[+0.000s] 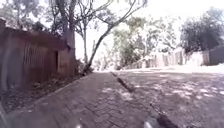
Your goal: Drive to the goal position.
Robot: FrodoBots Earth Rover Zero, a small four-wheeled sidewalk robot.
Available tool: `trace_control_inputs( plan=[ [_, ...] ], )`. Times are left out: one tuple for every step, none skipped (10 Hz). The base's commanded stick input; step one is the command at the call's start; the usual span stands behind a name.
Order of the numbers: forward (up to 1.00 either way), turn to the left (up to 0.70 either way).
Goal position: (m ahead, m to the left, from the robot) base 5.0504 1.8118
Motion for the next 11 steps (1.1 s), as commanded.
trace_control_inputs(
  plan=[
    [0.7, 0.15],
    [0.7, 0.28],
    [0.7, 0.22],
    [0.7, 0.06],
    [0.7, 0.0],
    [0.7, 0.0],
    [0.7, 0.0],
    [0.7, 0.0],
    [0.7, 0.0],
    [0.7, 0.0],
    [0.7, 0.0]
  ],
)
